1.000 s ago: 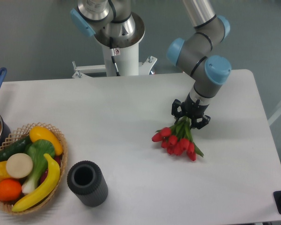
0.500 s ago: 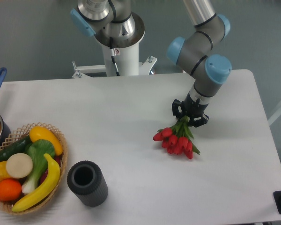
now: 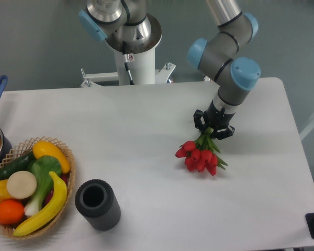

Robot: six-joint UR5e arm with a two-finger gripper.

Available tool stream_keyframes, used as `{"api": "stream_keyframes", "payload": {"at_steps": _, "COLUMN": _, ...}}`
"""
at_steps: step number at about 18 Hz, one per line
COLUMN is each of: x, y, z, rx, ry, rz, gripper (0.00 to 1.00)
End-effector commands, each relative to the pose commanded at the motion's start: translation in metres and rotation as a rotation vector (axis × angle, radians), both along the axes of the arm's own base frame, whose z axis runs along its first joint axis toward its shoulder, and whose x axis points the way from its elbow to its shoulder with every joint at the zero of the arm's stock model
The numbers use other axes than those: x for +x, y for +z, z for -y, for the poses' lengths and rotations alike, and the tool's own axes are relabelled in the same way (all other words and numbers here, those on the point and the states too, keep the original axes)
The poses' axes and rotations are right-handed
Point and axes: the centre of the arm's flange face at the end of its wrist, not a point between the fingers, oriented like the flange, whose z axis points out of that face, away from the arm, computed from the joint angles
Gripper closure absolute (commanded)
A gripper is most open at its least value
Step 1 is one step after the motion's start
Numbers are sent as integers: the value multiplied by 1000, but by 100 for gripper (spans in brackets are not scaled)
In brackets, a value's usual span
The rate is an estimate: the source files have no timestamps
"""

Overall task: Pick up the flowers from the table
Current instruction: 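Lift the gripped tulip bunch up off the table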

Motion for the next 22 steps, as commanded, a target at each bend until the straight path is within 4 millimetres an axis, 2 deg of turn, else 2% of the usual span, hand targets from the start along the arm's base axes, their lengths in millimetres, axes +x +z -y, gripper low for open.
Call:
{"api": "stream_keyframes", "payload": {"at_steps": 6, "x": 10, "y": 85, "z": -9, "rx": 156, "ry": 73, "rz": -81, "gripper": 67}}
{"api": "stream_keyframes", "payload": {"at_steps": 10, "x": 27, "y": 153, "z": -23, "rx": 340, "ry": 90, "rz": -107, "gripper": 67}}
{"api": "stream_keyframes", "payload": {"at_steps": 14, "x": 42, "y": 204, "z": -36, "rx": 518, "ry": 40, "rz": -114, "gripper": 67}}
{"api": "stream_keyframes", "payload": {"at_steps": 17, "x": 52, "y": 226, "z": -49, "rx": 644, "ry": 12, "rz": -72, "gripper": 67}}
{"api": "stream_keyframes", "payload": {"at_steps": 22, "x": 55, "y": 241, "z": -57, "rx": 816, "ry": -36, "rz": 13, "gripper": 67}}
